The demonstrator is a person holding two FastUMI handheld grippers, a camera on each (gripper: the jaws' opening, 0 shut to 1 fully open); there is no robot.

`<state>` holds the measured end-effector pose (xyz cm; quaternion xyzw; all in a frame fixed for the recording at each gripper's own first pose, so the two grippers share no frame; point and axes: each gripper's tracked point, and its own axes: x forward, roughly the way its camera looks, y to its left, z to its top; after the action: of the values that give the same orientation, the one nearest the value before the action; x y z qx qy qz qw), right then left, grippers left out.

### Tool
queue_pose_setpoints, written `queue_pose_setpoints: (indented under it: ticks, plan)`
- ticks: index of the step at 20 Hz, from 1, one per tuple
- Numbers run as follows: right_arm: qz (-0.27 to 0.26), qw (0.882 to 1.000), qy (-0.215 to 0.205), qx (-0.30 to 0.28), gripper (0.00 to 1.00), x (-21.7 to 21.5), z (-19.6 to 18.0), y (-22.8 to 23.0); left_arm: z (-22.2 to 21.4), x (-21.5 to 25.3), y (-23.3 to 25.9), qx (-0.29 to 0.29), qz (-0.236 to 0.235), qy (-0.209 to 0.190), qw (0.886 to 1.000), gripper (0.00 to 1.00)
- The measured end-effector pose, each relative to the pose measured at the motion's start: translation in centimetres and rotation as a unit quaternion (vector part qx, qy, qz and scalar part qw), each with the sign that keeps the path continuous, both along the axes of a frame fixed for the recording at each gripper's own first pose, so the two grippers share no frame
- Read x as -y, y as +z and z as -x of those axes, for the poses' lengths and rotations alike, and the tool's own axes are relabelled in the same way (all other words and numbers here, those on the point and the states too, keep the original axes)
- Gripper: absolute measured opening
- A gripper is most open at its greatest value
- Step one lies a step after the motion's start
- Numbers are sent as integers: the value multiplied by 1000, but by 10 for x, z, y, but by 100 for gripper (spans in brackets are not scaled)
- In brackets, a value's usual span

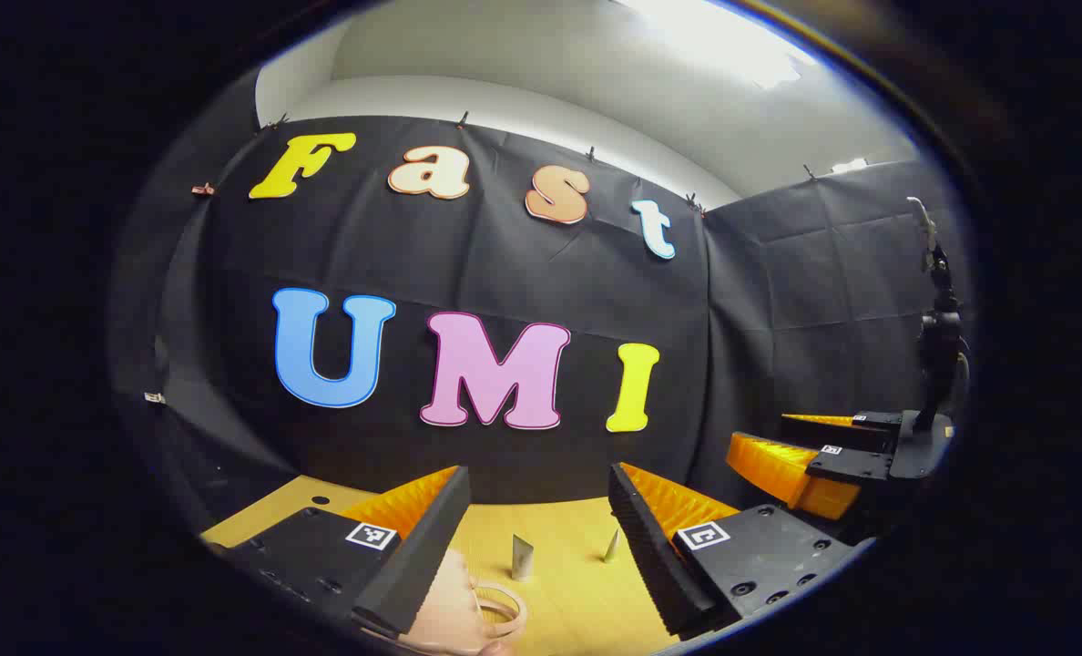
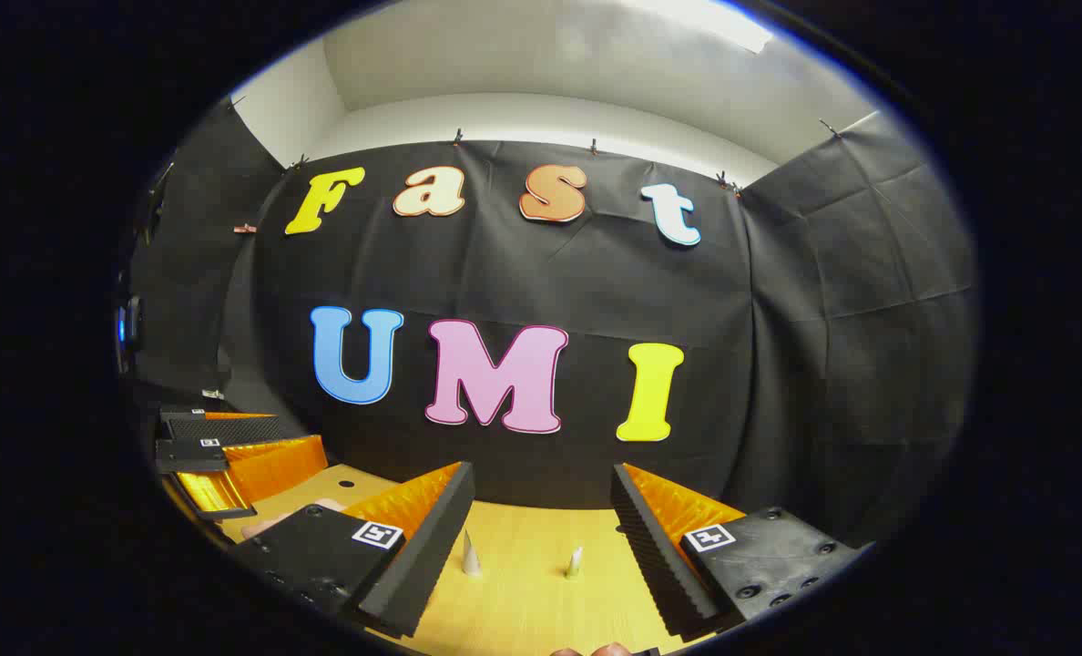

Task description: First open the suitcase, pack the skin care products into it, and then close the suitcase.

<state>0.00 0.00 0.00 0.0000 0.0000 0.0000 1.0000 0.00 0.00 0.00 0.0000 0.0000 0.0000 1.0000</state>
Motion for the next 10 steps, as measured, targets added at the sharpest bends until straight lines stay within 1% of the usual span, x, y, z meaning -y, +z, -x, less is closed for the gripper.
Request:
queue_pose_setpoints:
  ticks: [2,6,10]
  plan:
    - [2,1000,-2,1,96,0,0,2,3,4,-3,-5,7,-7,1000,96]
    - [13,1000,3,4,96,-3,3,5,0,6,-6,-15,5,-14,1000,96]
    - [22,1000,8,3,96,-3,1,5,-2,6,-2,-11,2,-11,1000,96]
